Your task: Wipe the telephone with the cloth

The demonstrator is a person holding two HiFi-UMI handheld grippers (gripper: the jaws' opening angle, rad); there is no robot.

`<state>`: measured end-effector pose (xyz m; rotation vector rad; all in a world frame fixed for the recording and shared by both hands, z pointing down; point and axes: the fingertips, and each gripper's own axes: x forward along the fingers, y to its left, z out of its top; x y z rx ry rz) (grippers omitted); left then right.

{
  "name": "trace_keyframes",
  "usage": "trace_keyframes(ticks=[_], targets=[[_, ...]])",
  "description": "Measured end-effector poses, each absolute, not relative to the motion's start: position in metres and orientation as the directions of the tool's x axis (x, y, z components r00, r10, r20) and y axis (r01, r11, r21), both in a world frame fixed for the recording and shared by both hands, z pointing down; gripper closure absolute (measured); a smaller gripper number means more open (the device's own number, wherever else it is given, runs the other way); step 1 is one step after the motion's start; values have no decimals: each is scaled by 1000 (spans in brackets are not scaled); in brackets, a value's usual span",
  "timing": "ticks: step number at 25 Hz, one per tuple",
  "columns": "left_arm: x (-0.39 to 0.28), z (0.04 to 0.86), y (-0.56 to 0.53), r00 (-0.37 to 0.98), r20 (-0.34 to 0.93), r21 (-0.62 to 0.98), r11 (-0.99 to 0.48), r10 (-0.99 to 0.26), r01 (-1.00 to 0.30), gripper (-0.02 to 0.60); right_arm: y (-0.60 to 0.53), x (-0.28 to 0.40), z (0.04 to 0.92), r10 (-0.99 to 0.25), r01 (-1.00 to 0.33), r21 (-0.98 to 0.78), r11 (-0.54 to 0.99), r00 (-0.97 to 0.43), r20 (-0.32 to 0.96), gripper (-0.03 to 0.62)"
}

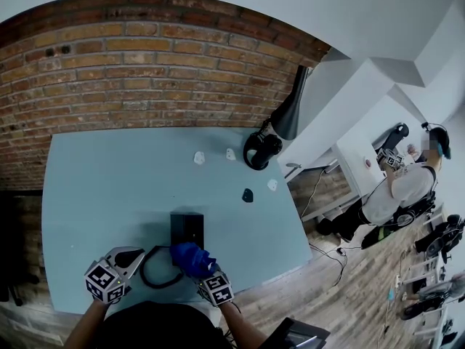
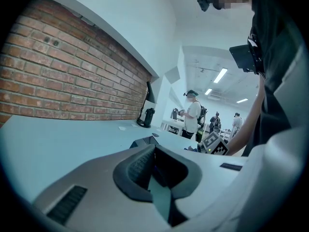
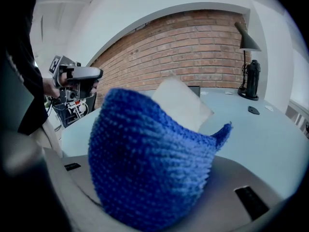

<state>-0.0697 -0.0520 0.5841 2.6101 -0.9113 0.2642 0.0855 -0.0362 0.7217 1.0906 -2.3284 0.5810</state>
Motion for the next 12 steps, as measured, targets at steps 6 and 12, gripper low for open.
trace_keyframes(ticks=[6, 12], targets=[[-70, 588, -52, 775, 293, 283, -723, -561, -630, 560, -36, 89, 726, -590, -806, -167, 568, -540, 601, 404], [-65, 589, -51, 782, 292, 288, -729, -550, -620, 560, -35, 87, 726, -586, -806, -183, 563, -546, 598, 404]])
